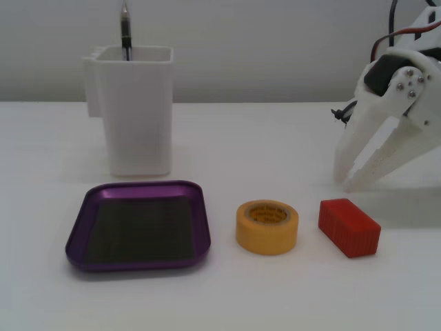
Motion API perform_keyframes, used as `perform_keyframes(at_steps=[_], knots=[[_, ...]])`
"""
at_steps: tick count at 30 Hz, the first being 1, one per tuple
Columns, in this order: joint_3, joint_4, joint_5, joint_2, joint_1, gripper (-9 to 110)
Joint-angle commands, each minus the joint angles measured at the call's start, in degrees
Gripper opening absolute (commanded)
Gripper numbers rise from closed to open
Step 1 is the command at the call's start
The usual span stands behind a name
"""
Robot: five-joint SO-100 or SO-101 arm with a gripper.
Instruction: Grab up the yellow tape and put it in the box.
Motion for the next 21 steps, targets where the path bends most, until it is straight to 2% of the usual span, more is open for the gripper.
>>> perform_keyframes(at_steps=[1, 7, 15, 21], knots=[[-3.87, -0.97, -0.35, 2.46, 3.08, 0], [-9.58, -3.43, -1.14, -1.14, 8.17, 3], [-23.55, -2.81, -8.0, -25.93, 7.73, 5], [-39.11, -1.85, -9.58, -46.23, -0.62, 11]])
